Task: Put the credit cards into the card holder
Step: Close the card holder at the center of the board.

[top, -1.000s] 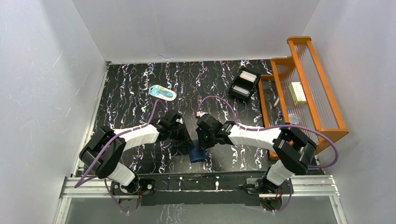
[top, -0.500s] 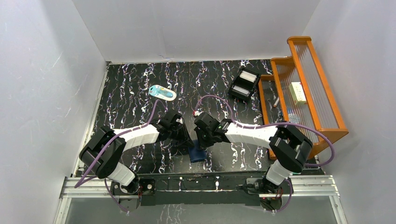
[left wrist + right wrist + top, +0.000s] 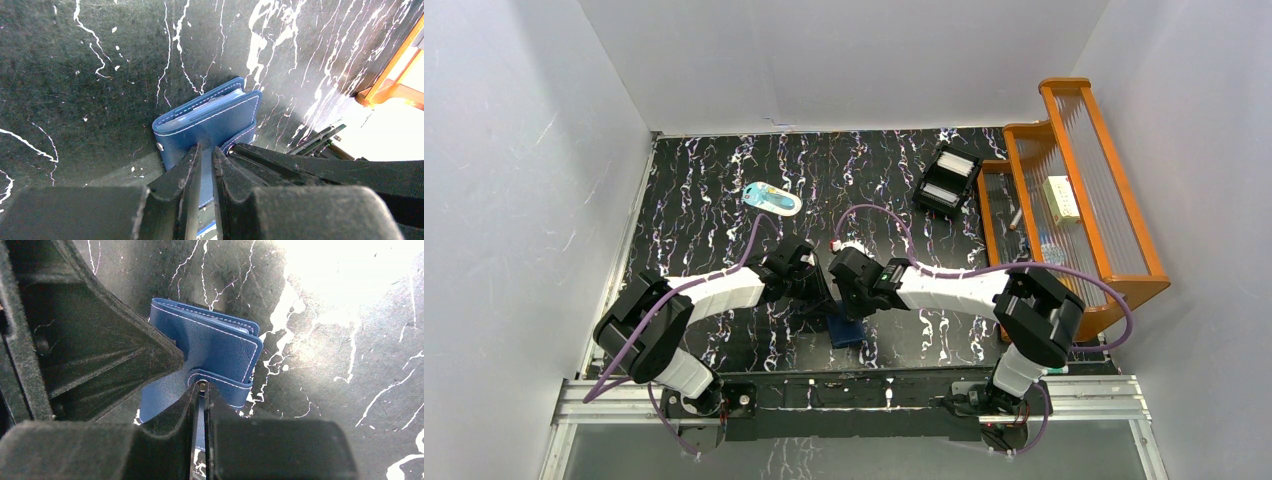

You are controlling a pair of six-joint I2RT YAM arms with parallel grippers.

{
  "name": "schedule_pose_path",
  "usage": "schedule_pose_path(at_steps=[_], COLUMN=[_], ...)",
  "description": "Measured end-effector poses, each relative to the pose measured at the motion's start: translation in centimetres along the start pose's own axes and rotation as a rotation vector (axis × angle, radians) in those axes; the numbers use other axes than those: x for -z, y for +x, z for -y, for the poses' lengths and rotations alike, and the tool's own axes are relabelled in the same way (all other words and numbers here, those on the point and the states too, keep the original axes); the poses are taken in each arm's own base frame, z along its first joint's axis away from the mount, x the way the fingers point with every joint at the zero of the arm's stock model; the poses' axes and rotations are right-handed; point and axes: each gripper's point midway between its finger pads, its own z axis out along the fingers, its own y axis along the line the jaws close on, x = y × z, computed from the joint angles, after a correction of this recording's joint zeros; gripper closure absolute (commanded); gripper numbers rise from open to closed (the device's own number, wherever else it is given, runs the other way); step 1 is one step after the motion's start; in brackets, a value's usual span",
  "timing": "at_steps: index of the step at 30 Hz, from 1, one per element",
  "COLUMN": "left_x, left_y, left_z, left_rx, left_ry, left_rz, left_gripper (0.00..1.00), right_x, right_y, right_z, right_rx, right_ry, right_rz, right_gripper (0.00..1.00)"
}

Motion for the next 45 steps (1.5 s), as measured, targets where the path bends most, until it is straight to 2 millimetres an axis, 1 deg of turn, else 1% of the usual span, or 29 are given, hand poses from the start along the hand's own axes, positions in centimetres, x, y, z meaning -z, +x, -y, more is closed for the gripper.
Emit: schedule_pose_path(at_steps=[12, 24, 29, 38, 45], left_x=[0.0, 0.0, 0.0, 0.0, 0.0], left_y=[0.0, 0.0, 0.0, 0.0, 0.0], left_z=[0.0, 0.0, 0.0, 0.0, 0.1], left_rx=[0.0, -0.001, -0.001, -0.001, -0.001], left_ry=[0.002, 0.003, 0.003, 0.004, 0.004], left_rz=[0.001, 0.002, 0.002, 0.002, 0.002], left_gripper=[0.87, 0.87, 0.87, 0.87, 0.87], right_x=[0.3, 0.8, 0.8, 1.4, 1.3], right_y=[0.0, 0.9, 1.0, -0.5, -1.1], right_z=[0.2, 0.5, 0.4, 1.0, 1.2], right_rx=[0.017, 0.04, 0.038, 0.003, -0.013], right_ry=[0.03, 0.04, 0.036, 0.029, 0.022], right_rz=[0.013, -0.037, -0.041, -0.007, -0.002], right_gripper=[0.83, 0.81, 0.75, 0.74, 0.73])
